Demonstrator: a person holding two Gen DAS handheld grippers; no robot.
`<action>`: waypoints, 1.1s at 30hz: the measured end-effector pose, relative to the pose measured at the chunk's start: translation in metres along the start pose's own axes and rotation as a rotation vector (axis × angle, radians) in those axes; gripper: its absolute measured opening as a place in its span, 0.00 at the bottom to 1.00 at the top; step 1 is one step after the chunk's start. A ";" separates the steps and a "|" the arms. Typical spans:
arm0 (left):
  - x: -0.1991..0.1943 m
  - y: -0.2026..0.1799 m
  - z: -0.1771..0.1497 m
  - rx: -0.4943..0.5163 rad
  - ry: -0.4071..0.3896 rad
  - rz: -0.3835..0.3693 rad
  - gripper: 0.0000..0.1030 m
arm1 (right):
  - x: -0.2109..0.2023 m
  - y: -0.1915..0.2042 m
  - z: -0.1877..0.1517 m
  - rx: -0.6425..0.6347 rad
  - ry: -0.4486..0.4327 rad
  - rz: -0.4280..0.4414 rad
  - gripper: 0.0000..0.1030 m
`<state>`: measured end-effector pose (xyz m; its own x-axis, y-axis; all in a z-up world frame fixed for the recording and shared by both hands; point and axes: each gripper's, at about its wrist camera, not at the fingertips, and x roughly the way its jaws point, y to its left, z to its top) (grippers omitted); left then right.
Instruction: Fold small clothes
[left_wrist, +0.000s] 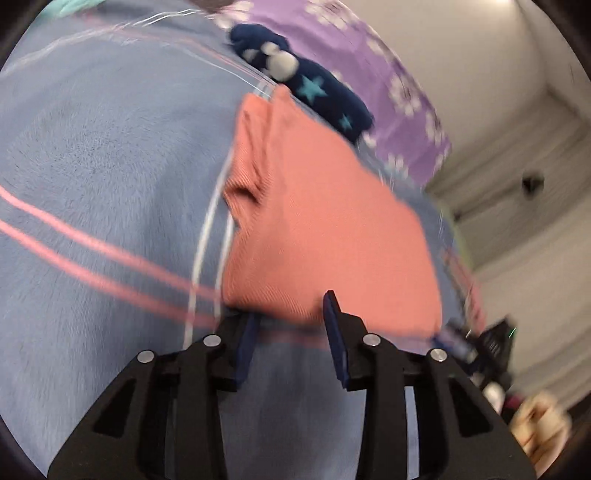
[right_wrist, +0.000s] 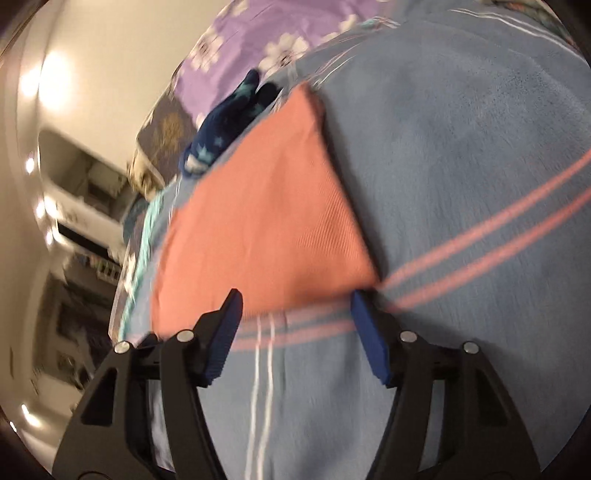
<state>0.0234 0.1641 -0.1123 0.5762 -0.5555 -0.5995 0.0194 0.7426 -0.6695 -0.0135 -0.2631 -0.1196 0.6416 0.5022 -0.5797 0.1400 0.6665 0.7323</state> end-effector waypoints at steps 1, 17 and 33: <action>0.003 0.001 0.004 -0.011 -0.014 0.014 0.19 | 0.002 -0.001 0.002 0.014 -0.010 -0.009 0.53; -0.062 -0.052 -0.017 0.223 -0.006 0.037 0.04 | -0.073 0.016 -0.026 -0.061 -0.008 -0.117 0.03; -0.044 -0.057 0.020 0.313 -0.070 0.261 0.36 | -0.050 0.024 0.020 -0.288 -0.068 -0.208 0.36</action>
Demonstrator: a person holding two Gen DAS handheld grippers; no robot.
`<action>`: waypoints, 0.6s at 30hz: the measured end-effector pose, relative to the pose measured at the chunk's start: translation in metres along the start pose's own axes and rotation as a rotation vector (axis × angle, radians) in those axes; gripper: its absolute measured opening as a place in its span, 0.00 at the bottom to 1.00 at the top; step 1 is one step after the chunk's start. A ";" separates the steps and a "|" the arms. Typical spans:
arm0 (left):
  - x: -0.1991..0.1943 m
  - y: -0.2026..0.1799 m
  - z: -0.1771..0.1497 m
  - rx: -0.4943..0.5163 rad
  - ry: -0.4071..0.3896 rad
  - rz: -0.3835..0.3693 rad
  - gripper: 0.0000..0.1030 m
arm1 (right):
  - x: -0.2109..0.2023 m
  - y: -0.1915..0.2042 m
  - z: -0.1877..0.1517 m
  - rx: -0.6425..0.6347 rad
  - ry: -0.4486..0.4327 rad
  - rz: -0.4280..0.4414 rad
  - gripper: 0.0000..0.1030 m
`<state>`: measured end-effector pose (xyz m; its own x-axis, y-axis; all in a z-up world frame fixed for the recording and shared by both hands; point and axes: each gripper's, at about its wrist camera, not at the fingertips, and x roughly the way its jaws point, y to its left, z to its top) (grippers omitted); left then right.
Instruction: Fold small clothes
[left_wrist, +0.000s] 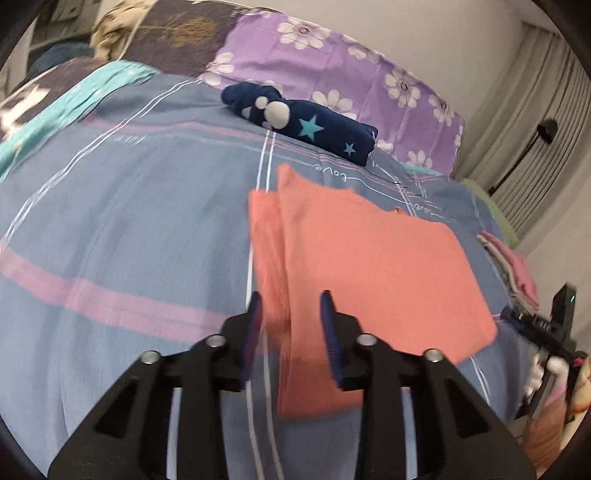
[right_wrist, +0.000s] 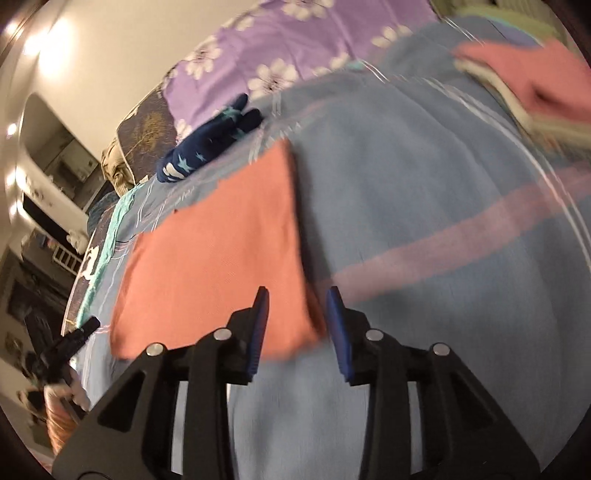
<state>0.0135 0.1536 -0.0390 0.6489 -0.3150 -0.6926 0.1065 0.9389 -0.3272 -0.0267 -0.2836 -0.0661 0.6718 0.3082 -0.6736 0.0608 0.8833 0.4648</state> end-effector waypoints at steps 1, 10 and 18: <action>0.009 -0.001 0.009 0.017 0.007 0.002 0.38 | 0.005 -0.001 0.008 -0.013 -0.001 -0.002 0.38; 0.115 0.005 0.091 0.031 0.112 0.073 0.41 | 0.113 0.009 0.111 -0.063 0.079 -0.012 0.41; 0.113 -0.009 0.110 0.072 0.037 -0.002 0.02 | 0.139 0.028 0.134 -0.134 0.050 0.001 0.03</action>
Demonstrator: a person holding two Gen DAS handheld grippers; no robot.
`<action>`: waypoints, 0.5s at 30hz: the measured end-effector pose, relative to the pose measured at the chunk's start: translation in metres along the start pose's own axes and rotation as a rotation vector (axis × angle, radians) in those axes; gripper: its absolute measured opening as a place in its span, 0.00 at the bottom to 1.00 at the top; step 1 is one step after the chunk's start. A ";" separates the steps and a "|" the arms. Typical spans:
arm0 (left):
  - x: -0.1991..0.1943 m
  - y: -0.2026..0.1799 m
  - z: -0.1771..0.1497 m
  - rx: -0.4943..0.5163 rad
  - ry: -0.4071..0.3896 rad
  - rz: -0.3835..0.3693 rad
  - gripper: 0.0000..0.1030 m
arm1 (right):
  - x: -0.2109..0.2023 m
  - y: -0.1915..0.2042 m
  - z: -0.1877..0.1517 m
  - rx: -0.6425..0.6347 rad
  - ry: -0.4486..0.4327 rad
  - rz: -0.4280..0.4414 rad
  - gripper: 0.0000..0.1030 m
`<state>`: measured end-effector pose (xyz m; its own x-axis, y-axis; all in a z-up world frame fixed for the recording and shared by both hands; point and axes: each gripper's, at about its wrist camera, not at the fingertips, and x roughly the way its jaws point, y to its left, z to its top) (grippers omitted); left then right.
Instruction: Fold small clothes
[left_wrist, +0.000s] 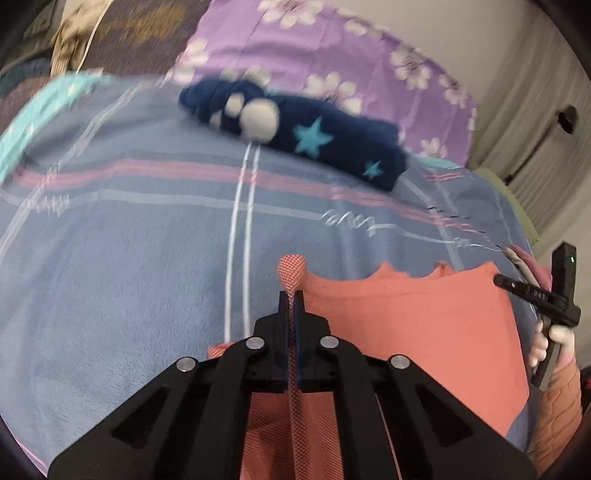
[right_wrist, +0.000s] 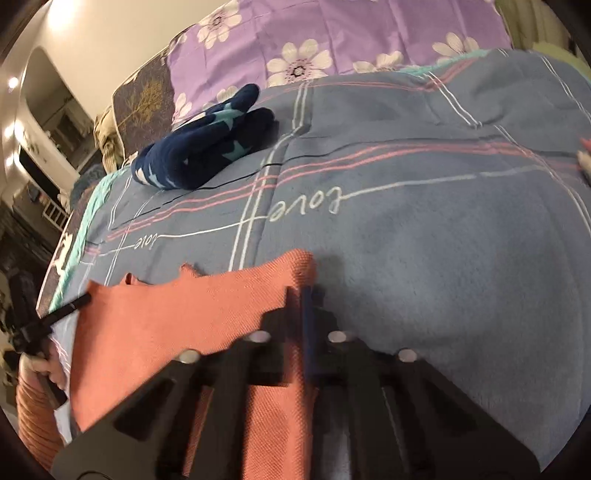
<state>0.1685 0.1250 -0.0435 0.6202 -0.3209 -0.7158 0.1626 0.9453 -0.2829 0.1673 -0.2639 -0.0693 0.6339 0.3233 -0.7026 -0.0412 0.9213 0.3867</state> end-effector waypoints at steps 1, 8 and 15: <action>-0.012 -0.004 0.000 0.020 -0.032 -0.004 0.01 | -0.008 0.002 0.001 -0.004 -0.030 0.024 0.03; -0.032 -0.007 0.003 0.087 -0.066 0.088 0.03 | -0.013 0.013 0.015 -0.028 -0.060 0.096 0.08; -0.010 0.009 -0.022 0.066 0.026 0.179 0.22 | 0.001 -0.007 -0.017 0.022 0.051 0.045 0.20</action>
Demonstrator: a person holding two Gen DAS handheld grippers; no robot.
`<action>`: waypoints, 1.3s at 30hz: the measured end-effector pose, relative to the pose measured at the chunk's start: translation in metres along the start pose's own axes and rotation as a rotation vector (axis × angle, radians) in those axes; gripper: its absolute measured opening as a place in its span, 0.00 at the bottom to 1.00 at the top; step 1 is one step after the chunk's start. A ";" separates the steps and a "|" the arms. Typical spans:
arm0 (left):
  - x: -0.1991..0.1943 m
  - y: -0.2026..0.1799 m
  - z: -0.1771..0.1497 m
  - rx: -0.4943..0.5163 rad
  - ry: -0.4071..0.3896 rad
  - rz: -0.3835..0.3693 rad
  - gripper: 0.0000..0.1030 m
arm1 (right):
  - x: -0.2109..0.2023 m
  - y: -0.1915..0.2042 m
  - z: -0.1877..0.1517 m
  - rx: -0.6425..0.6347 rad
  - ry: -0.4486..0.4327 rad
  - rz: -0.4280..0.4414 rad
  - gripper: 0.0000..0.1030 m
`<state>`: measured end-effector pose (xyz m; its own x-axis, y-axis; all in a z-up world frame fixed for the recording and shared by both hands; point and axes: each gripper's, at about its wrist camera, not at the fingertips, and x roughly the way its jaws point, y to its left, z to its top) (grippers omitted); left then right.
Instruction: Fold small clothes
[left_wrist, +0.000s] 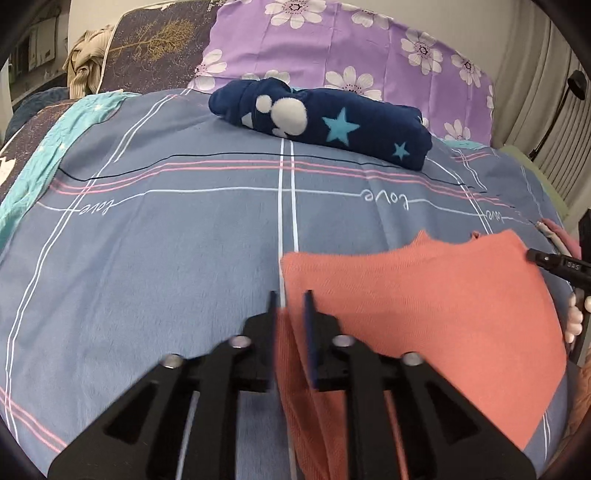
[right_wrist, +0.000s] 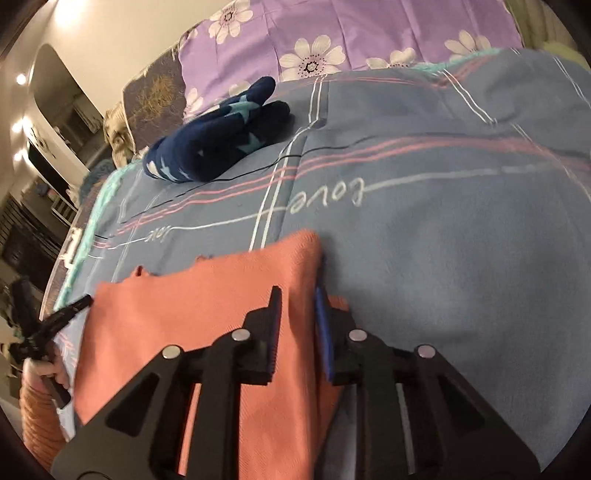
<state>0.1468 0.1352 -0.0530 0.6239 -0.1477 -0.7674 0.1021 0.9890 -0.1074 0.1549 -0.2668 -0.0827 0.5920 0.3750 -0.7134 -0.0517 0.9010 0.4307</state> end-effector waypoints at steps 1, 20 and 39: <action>-0.007 -0.004 -0.002 0.026 -0.013 0.025 0.26 | -0.008 -0.002 -0.004 -0.009 -0.008 -0.006 0.20; -0.037 -0.253 -0.068 0.400 0.135 -0.435 0.39 | -0.110 0.004 -0.157 -0.122 0.051 0.207 0.28; 0.007 -0.312 -0.078 0.355 0.289 -0.451 0.29 | -0.119 0.010 -0.156 -0.232 0.073 0.294 0.35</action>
<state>0.0592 -0.1731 -0.0743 0.2309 -0.4907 -0.8402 0.5870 0.7589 -0.2820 -0.0414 -0.2678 -0.0799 0.4663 0.6322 -0.6188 -0.3970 0.7746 0.4923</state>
